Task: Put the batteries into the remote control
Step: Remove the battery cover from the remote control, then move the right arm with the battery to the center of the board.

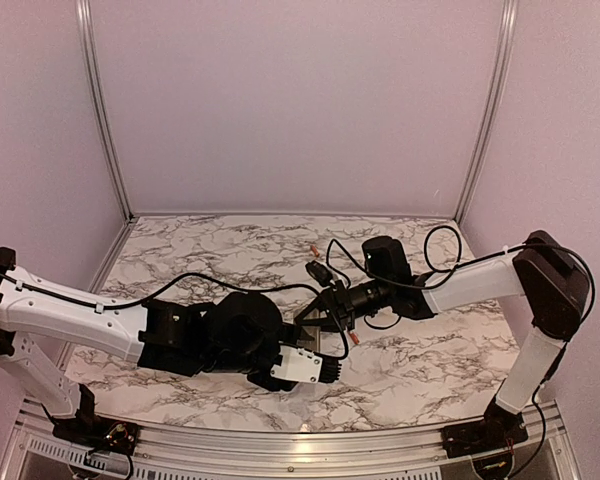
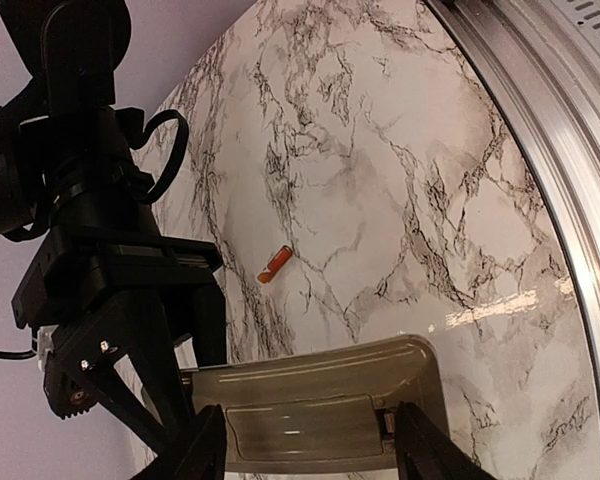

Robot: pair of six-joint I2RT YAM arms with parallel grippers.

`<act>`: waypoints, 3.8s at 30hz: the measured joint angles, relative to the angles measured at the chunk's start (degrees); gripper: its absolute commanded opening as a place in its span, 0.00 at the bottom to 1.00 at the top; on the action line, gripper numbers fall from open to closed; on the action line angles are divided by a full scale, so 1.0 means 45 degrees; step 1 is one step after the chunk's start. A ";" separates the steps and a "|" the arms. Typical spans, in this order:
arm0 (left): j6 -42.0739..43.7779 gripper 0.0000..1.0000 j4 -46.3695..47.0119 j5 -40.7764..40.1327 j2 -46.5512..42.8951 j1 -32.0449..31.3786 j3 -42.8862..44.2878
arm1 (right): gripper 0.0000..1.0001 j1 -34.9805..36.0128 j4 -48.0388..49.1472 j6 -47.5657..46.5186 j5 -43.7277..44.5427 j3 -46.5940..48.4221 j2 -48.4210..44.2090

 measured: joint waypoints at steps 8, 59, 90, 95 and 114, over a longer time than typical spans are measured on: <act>-0.0155 0.57 -0.0053 0.0175 0.0350 0.0272 0.0151 | 0.00 0.0010 -0.0010 -0.0185 0.0325 0.0000 0.0000; 0.2419 0.55 0.3803 -0.2953 -0.1360 -0.0350 -0.1831 | 0.00 -0.0699 0.0549 0.0699 0.0228 -0.0170 0.0121; -0.2599 0.94 0.2807 -0.2506 0.0029 0.2973 -0.0670 | 0.00 -0.4109 0.0238 -0.0894 0.0126 -0.0491 -0.0520; -0.5411 0.99 0.2084 -0.1209 0.0335 0.4046 0.1695 | 0.00 -0.5260 -0.0457 -0.1914 0.0209 -0.0743 -0.1923; -1.2643 0.79 -0.1783 -0.1836 0.9457 0.5974 1.2347 | 0.00 -0.7373 -0.2701 -0.4124 0.0913 -0.2419 -0.3303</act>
